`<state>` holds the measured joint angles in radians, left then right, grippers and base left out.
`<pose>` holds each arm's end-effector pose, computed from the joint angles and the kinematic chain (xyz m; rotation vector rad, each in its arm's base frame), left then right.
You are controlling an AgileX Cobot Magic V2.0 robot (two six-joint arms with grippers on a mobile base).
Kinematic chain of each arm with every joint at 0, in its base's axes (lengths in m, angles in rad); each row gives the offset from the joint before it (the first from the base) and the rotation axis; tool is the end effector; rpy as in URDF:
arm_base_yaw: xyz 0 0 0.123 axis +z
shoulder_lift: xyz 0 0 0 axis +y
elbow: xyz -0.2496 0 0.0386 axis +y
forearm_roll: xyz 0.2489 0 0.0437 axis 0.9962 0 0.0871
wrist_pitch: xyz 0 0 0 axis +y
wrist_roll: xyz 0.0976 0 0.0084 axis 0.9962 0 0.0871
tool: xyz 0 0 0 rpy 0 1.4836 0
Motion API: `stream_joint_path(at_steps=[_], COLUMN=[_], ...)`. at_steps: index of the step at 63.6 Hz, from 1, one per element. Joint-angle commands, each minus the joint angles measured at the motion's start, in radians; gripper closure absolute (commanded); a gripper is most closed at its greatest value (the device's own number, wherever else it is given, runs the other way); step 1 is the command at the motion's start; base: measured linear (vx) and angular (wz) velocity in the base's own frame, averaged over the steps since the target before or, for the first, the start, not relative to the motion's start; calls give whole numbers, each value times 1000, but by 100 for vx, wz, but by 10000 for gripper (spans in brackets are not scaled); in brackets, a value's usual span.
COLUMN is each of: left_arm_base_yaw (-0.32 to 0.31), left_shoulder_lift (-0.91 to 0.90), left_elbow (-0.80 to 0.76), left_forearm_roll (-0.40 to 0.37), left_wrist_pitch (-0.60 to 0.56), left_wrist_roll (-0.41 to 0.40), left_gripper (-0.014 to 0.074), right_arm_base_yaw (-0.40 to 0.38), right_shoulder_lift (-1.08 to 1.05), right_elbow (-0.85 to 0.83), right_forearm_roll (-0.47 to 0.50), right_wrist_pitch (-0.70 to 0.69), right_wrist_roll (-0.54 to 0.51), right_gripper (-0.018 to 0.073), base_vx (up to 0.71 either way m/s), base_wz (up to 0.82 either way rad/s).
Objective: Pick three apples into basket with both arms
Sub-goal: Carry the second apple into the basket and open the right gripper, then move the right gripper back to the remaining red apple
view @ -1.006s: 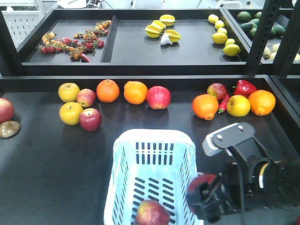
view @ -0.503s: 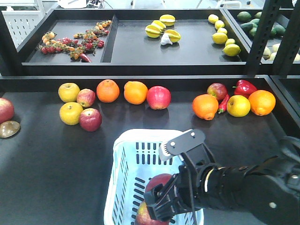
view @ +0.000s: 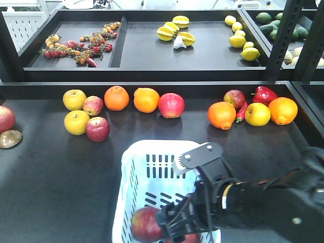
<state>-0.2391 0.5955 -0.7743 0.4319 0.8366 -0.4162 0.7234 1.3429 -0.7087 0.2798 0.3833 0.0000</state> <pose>0.1362 -0.0018 0.3357 -0.0633 2.0660 0.1122 0.1932 0.1842 0.1852 -0.6316 2.4835 0.5274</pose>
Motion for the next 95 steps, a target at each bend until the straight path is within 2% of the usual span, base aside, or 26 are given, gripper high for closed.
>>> stream_joint_path(at_steps=[1,8,28,37,44,55,69,95], left_arm_base_yaw=[1,1,1,1,1,1,1,1], left_shoulder_lift=[3,3,3,3,3,3,3,3], left_elbow=[-22,-22,-22,-22,-22,-22,-22,-22], left_forearm_roll=[21,21,21,21,21,21,21,21], left_wrist_pitch=[-54,-54,-54,-54,-55,-54,-54,-54], left_wrist_roll=[-7,-7,-7,-7,-7,-7,-7,-7], left_gripper=[11,11,11,11,11,11,11,11], right_arm_base_yaw=[-70,-190,-662,-874,-984,-1087,-1167,-1181], right_shoulder_lift=[-72,-132,-221,-220,-218,-199,-119,61], right_elbow=[-26,-26,-26,-2,31,91,99,99], right_forearm_roll=[-3,-35,-267,-342,-342,-366,-399,-424], right_wrist_pitch=[67,190,406,421,392,312,276,201], right_wrist_roll=[30,26,25,25,28,33,80,116], right_gripper=[-77,-66,-52,-47,-43,-40,-39,-35], base_vx=[0,0,0,0,0,0,0,0], base_wz=[0,0,0,0,0,0,0,0])
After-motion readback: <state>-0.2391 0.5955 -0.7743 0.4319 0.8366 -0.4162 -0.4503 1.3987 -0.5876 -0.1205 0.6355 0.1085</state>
